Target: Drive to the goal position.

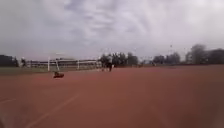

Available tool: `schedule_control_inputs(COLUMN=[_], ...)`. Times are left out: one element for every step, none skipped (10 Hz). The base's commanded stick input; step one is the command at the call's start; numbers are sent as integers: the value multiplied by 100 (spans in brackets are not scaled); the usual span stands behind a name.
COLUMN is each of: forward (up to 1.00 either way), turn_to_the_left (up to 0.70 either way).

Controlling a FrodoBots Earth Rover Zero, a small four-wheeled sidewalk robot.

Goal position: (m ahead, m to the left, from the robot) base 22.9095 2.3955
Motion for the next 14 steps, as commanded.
schedule_control_inputs(forward=[46, 46, 46, 46, 46, 46, 46, 46, 46, 46, 46, 46, 46, 46], turn_to_the_left=[0, 0, 0, 0, 0, 0, 0, 0, 0, 0, 0, 0, 0, 0])
